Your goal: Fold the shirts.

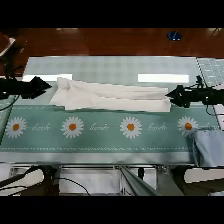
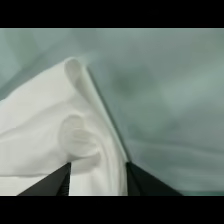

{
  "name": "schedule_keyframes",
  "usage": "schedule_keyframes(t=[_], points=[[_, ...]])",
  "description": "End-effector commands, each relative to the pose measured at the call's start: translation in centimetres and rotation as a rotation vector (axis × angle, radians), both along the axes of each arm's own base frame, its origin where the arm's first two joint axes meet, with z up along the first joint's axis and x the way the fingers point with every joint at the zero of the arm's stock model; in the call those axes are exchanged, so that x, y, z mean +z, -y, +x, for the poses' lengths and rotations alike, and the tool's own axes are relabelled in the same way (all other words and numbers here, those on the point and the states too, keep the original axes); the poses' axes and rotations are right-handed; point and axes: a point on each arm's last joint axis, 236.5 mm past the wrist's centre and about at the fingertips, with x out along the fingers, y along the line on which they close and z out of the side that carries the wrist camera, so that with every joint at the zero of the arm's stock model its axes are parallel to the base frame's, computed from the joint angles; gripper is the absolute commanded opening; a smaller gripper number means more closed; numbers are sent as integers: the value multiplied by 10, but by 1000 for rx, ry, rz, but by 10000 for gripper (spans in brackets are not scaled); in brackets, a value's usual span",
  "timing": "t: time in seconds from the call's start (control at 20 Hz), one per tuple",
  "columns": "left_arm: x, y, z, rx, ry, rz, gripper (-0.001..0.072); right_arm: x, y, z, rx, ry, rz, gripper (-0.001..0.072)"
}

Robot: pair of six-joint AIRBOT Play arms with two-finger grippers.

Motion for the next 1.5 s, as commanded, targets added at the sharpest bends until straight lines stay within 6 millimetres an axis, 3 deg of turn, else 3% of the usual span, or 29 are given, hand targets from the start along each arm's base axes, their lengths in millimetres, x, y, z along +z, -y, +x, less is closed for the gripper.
schedule_keyframes(t=[0.0,0.05,0.1,0.15,0.2,0.25,0.4,0.65,0.8,0.95,1.1,1.25,1.35,1.45], points=[[-6,56,-11,-90,27,-26,507,-7,-35,8,40,19,31,395],[-9,78,-14,-143,24,-25,506,-6,-43,9,58,20,36,306],[-11,96,-15,-183,28,-20,500,0,-47,9,84,35,38,85],[-12,115,-16,-223,35,-15,367,11,-49,10,121,66,34,21],[-13,129,-19,-256,41,-12,79,26,-47,9,146,96,18,21],[-12,144,-20,-285,59,-6,22,42,-40,5,161,121,-8,21],[-6,194,-21,-373,139,17,21,92,-26,-30,230,174,-123,21],[-14,329,-31,-616,171,-4,20,161,-37,-97,178,320,-254,21],[-29,402,-47,-749,89,-55,20,192,-50,-135,176,361,-272,21],[-46,462,-79,-865,-14,-96,20,222,-59,-154,137,438,-284,21],[-63,504,-140,-1006,-120,-105,20,237,-64,-164,113,479,-286,21],[-66,536,-198,-1104,-153,-128,20,246,-73,-161,113,513,-237,21],[-61,543,-204,-1116,-141,-136,20,249,-75,-160,107,526,-227,21],[-47,532,-168,-1042,-133,-157,21,251,-79,-161,115,526,-206,21]])
